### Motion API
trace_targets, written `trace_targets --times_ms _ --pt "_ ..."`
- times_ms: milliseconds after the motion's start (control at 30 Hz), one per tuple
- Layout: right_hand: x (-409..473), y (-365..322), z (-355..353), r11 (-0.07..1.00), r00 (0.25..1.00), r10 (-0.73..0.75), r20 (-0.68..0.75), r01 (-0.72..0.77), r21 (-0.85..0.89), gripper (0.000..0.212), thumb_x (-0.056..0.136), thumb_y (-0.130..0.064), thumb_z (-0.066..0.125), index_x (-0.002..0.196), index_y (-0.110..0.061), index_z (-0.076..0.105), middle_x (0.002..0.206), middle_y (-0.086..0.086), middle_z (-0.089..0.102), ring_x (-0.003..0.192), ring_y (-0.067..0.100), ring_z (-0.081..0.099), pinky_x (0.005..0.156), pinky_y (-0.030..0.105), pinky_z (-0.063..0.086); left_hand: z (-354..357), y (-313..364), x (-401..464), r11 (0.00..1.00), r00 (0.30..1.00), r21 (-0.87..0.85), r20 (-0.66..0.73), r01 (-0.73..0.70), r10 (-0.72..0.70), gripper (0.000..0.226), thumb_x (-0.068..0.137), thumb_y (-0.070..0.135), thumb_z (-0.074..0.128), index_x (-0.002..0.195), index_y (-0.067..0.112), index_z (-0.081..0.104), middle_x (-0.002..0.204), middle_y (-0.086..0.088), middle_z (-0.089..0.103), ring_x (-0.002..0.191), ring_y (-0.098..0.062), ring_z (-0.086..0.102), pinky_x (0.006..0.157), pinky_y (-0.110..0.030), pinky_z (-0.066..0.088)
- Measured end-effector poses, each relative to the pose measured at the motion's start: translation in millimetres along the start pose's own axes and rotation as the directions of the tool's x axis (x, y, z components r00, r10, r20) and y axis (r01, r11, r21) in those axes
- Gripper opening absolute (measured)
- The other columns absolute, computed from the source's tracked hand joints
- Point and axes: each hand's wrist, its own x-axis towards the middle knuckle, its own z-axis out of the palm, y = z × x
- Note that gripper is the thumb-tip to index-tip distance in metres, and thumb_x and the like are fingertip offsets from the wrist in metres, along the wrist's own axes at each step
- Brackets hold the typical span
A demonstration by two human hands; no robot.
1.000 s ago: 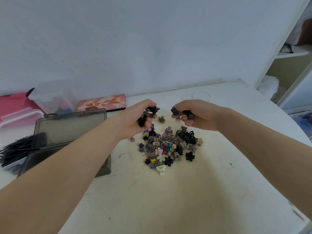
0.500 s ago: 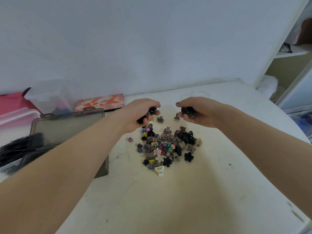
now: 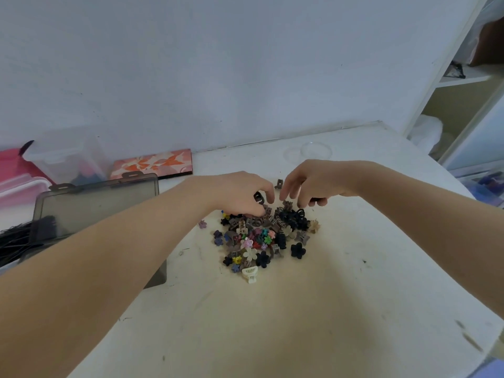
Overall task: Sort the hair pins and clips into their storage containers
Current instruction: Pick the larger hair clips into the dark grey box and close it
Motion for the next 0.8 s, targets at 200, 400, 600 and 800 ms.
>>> trace_targets --times_ms 200,400,600,800 --pt "9 -2 9 0.985 0.999 -0.035 0.0 0.034 -0.169 0.027 0.08 -0.009 0.067 0.101 -0.025 0.069 0.105 0.018 0.07 0.066 0.019 0.057 0.05 0.021 0.046 4 -1 5 0.996 0.999 0.083 -0.048 -0.019 0.023 0.022 0.091 0.04 0.058 0.112 0.033 0.059 0.106 0.007 0.053 0.098 -0.017 0.054 0.089 -0.04 0.049" --pt "12 6 14 0.996 0.996 -0.027 -0.087 0.02 -0.089 0.01 0.079 -0.011 0.066 0.088 -0.015 0.064 0.079 0.015 0.067 0.066 0.022 0.057 0.052 0.024 0.046 7 -7 3 0.999 0.995 -0.031 -0.095 0.036 -0.039 0.019 0.093 0.04 0.057 0.103 0.024 0.052 0.096 0.004 0.057 0.083 -0.018 0.055 0.071 -0.033 0.047" --pt "3 19 11 0.959 0.992 0.036 -0.123 0.001 0.284 0.014 0.08 -0.005 0.068 0.093 -0.006 0.063 0.085 0.011 0.064 0.068 0.02 0.056 0.055 0.025 0.046 5 -4 -7 0.892 0.983 -0.444 -0.11 0.084 -0.147 0.022 0.097 0.032 0.055 0.108 0.014 0.05 0.078 0.005 0.065 0.046 -0.005 0.051 0.043 -0.02 0.041" --pt "-12 31 7 0.524 0.999 0.026 0.039 -0.047 0.851 0.015 0.088 -0.008 0.061 0.098 0.002 0.064 0.084 0.008 0.056 0.064 0.014 0.049 0.046 0.018 0.041 3 8 -11 0.685 0.978 -0.723 -0.071 0.085 -0.197 0.024 0.092 0.02 0.06 0.114 0.014 0.05 0.096 -0.01 0.066 0.051 -0.014 0.046 0.043 -0.023 0.039"
